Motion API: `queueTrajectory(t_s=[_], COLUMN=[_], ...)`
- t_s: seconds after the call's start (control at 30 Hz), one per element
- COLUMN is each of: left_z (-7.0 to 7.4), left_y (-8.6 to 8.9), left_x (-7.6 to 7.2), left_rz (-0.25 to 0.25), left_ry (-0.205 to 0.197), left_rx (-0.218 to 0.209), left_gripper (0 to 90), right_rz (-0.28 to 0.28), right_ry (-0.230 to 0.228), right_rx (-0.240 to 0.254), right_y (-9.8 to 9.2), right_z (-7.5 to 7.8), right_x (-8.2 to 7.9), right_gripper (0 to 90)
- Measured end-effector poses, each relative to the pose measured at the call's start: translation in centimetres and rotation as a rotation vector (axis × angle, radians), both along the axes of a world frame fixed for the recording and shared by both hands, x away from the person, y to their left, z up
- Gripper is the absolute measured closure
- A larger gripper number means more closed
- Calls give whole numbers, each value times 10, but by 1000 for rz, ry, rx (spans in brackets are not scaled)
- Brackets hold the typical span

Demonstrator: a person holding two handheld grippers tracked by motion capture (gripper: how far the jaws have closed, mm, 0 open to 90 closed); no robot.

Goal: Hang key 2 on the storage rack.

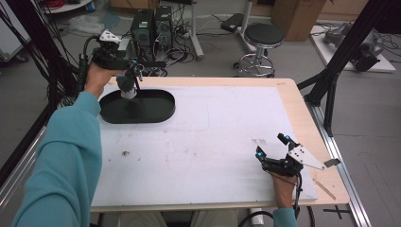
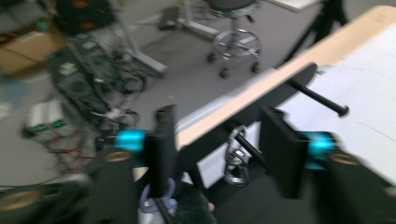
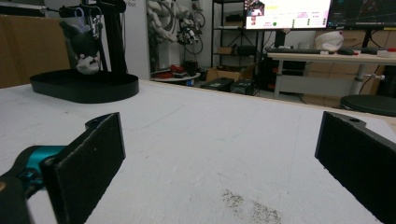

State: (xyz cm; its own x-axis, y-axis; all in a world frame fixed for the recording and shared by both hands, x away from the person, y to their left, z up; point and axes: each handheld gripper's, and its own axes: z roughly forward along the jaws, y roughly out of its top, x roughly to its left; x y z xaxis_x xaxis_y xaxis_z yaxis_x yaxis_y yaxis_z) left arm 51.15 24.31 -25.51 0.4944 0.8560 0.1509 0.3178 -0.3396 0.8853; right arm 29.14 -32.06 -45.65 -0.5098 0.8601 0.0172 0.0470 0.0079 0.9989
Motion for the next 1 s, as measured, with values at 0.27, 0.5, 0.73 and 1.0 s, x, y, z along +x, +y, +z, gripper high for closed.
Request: queueTrajectory(t_s=[0.27, 0.5, 0.73, 1.0], left_z=[12, 2, -20, -63], left_y=[1, 8, 15, 17], left_x=[-21, -52, -99, -150], left_rz=[-49, -102, -162, -212], left_ry=[-26, -49, -94, -171], left_rx=[-132, -159, -205, -226], left_gripper=[17, 17, 17, 17], right_rz=[-1, 0, 0, -1], right_ry=[-1, -1, -6, -4], right_rx=[-1, -1, 0, -1], right_y=[0, 0, 0, 0], right_z=[0, 0, 0, 0], right_x=[0, 0, 0, 0], right_gripper=[7, 7, 7, 7])
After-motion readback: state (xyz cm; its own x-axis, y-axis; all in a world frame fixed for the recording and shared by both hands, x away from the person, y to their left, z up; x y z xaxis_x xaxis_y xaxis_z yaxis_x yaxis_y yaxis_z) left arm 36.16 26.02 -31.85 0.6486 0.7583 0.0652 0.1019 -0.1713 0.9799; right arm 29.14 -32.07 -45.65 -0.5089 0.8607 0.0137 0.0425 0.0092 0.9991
